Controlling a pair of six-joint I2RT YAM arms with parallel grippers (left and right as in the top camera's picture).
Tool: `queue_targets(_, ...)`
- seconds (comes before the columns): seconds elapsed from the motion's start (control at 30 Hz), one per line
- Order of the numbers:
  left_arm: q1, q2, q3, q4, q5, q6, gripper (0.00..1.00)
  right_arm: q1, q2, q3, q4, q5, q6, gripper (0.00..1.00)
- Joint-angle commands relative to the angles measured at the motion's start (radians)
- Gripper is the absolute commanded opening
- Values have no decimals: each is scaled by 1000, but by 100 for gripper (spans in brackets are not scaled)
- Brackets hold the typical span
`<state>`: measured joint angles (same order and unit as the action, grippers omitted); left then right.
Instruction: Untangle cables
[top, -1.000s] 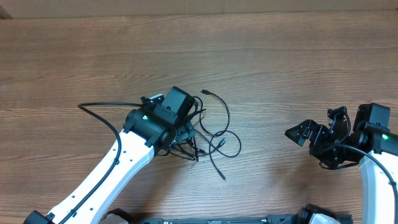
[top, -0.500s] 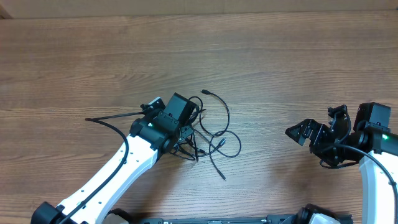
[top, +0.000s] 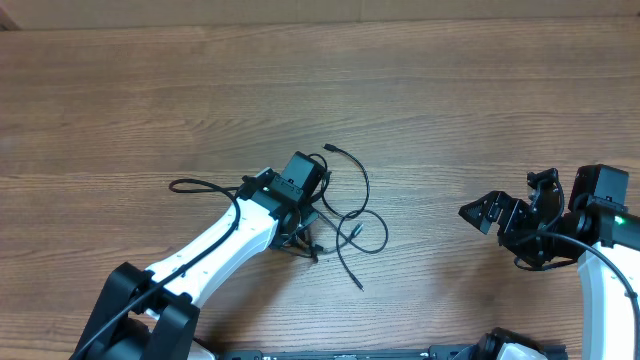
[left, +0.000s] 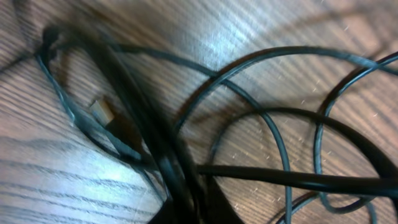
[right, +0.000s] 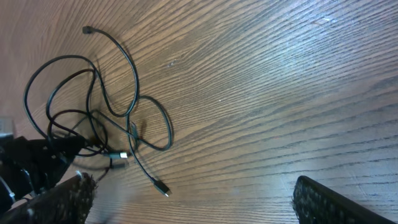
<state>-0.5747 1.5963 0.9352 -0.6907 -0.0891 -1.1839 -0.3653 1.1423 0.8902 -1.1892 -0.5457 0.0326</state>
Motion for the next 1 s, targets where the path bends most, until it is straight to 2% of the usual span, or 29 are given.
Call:
queue_targets(0.0,6,5,-9,1,62,21,4,-1,-2,12,5,-6,-8,100)
queue_targets(0.13,6,-18,28,28,164,194,4,-1,-2,12,5,-6,-8,100)
queue_targets(0.27,6,-82,108,45,252,417,4,-1,-2,12,-6,-10,-8,100)
queue_targets(0.4,0,-171,211,50,338,767,4,-1,-13,13,-13,-148,-99,100)
queue_targets(0.53,-4,-261,287,40,489,1215,4,-1,-61,13,-1,-376,-199,99)
queue_targets(0.6,-4,-299,300,34,513,1342,4,-1,-96,14,10,-430,-198,99)
queue_targets(0.8,-4,-393,303,37,573,1520,4,-1,-219,16,19,-452,-163,100)
queue_targets(0.97,-4,-427,303,57,787,1633,4,-1,-325,16,59,-506,-161,100)
